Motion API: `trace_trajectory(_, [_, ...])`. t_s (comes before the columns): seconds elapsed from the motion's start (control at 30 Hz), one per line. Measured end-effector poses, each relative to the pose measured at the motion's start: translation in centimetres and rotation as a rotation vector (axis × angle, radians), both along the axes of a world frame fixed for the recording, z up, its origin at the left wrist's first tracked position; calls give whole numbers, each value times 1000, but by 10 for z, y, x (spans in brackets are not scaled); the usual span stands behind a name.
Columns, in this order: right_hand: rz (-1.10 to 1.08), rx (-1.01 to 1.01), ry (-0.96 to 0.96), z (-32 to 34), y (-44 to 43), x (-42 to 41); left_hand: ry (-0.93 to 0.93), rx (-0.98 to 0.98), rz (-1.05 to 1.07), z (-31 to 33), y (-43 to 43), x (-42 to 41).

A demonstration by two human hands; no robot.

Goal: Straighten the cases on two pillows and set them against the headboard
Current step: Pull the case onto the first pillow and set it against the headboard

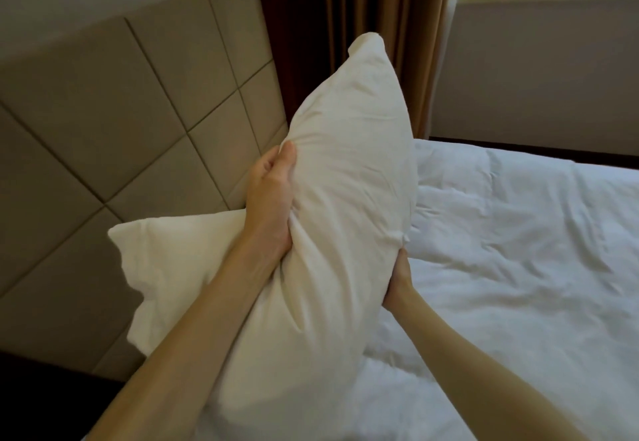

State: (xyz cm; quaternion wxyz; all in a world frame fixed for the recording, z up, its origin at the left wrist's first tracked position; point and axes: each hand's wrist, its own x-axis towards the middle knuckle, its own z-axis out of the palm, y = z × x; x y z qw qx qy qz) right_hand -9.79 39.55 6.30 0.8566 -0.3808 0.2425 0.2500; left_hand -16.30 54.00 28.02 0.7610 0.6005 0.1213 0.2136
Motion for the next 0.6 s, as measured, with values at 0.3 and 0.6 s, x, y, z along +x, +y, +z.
trace_trajectory(0.3, [-85,43,-64,8,34,34,-68,46,9,-1,41,29])
trace_trajectory(0.6, [-218,114,-156,14,119,148,-102,161,-37,-9,131,143])
